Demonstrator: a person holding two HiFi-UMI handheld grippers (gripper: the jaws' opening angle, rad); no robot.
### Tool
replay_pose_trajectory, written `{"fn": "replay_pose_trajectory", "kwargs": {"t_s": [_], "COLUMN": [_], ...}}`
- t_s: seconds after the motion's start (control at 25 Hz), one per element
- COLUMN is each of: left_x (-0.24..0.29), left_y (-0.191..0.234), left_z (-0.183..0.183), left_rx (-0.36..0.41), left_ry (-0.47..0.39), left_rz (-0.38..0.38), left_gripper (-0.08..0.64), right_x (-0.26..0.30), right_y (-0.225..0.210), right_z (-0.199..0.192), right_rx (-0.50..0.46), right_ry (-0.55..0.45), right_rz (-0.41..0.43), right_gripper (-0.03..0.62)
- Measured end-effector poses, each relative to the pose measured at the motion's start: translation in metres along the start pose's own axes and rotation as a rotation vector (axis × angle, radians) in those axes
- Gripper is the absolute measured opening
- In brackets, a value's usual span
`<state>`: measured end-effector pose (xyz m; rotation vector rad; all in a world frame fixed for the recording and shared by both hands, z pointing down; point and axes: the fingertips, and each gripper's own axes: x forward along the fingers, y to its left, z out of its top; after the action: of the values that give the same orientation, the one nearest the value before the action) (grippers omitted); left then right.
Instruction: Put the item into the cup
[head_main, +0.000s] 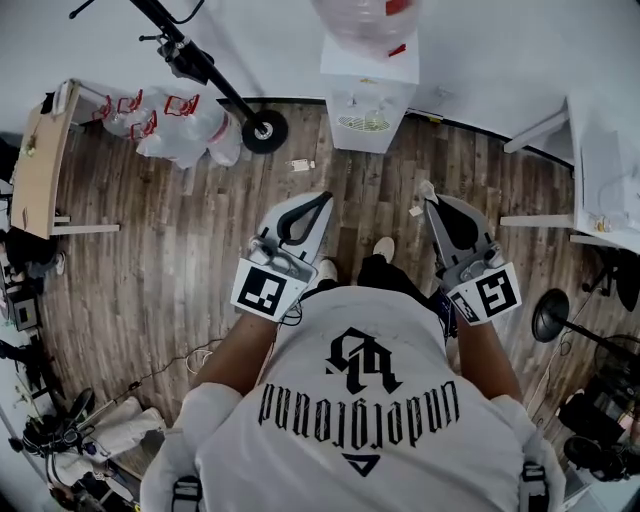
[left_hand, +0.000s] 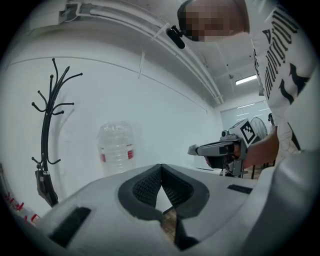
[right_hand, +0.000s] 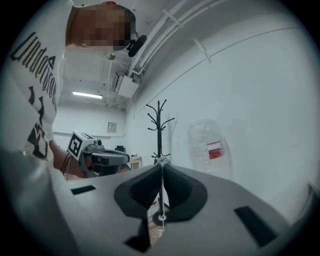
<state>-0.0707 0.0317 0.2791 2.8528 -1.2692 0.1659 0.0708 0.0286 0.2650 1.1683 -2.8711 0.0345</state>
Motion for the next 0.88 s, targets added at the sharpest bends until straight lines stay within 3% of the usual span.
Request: {"fn": "replay_pose_trajectory", "kwargs": {"t_s": [0.4,0.68,0.88], "left_x": [0.078,0.112,0.137], "left_y": [-0.007,0.014,0.039], "left_z": [0.001,-0.01,-0.029], "left_rx": [0.029,0.011,0.009], "left_ry": [0.009,0.033,0.063], "left_rz": [0.081,0.109,0.085], "left_gripper": [0.008,0.008,0.008], "right_x": [0.01,0.034,0.062], "right_y": [-0.071,-0.102,-0.12], "right_z": [-0.012,-0.029,-0.043], "right_rx": [0.017,0.036,0.068], "right_ry": [0.0,0.03,0.064], "right_rz": [0.11,0.128,0.12], "right_gripper": [0.015,0.017,0.017]}}
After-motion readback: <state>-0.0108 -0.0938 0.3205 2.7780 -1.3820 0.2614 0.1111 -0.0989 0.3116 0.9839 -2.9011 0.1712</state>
